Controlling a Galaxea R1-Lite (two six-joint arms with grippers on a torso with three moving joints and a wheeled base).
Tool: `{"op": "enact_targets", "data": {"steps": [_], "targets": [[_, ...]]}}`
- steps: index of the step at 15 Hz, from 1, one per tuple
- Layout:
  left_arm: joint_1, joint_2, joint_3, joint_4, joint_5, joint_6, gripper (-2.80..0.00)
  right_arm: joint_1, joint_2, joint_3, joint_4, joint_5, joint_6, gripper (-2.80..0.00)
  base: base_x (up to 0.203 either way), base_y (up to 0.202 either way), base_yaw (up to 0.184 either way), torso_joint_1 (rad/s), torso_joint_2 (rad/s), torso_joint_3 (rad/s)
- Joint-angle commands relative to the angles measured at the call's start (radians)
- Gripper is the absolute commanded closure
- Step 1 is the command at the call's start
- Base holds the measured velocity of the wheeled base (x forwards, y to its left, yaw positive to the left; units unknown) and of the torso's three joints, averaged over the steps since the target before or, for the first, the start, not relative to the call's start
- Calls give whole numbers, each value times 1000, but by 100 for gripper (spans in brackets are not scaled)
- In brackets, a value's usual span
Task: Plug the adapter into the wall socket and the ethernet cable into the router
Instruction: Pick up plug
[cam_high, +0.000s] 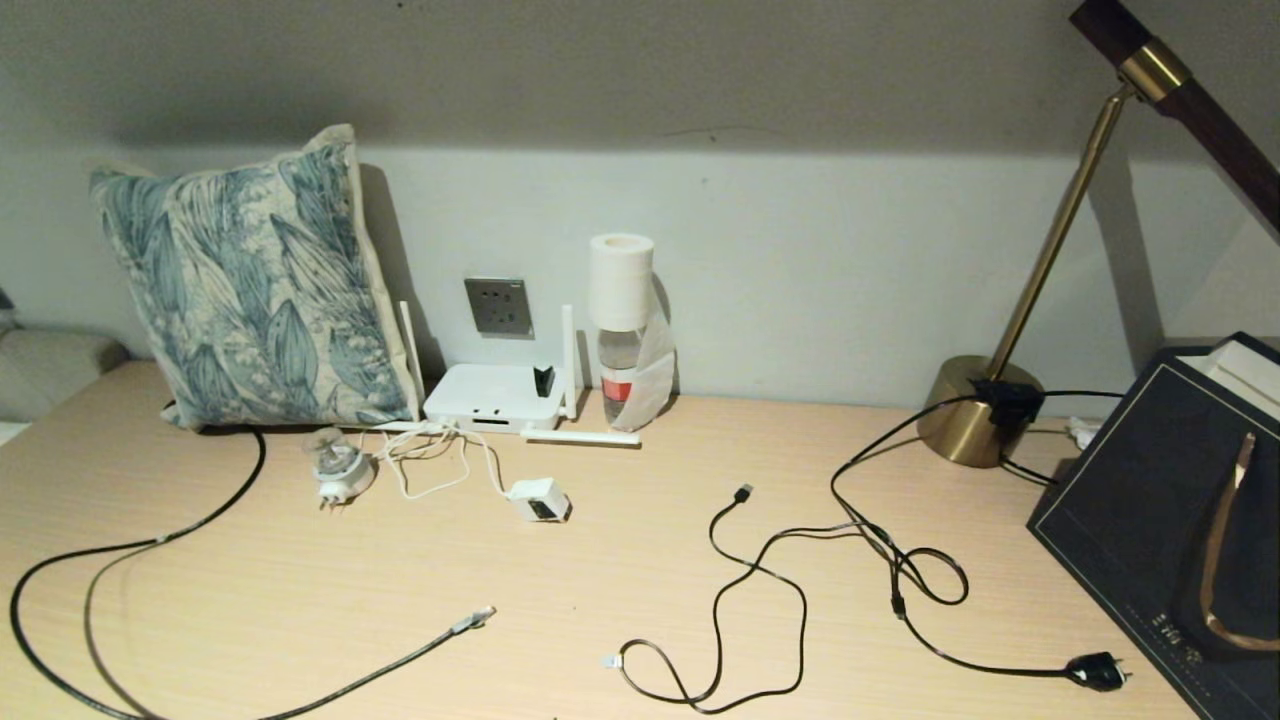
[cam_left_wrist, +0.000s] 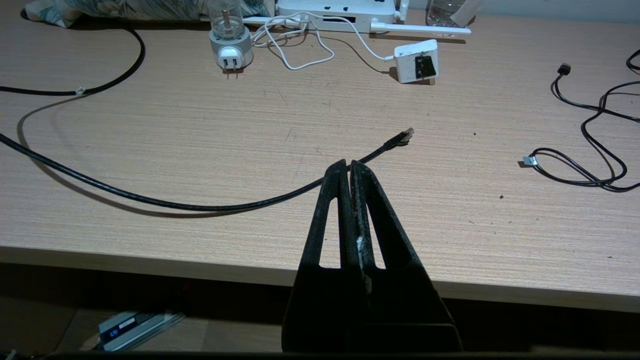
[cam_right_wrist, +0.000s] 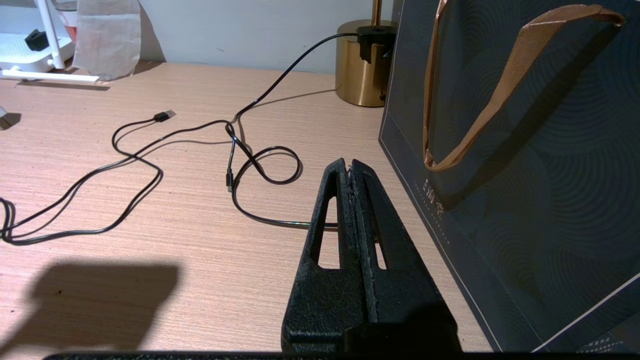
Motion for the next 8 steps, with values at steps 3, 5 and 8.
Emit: {"op": "enact_targets", "data": {"steps": [3,5,8], "targets": [[0,2,7,-9,-3,23,0,0,0,25,-1,0,2,0,0,0,0,0,0,0],[0,2,7,-10,-5,34,0,0,0,26,-1,0,2,0,0,0,0,0,0,0],[0,2,9,-8,-24,101,0,0,0,26,-1,0,1,0,0,0,0,0,0,0]]}}
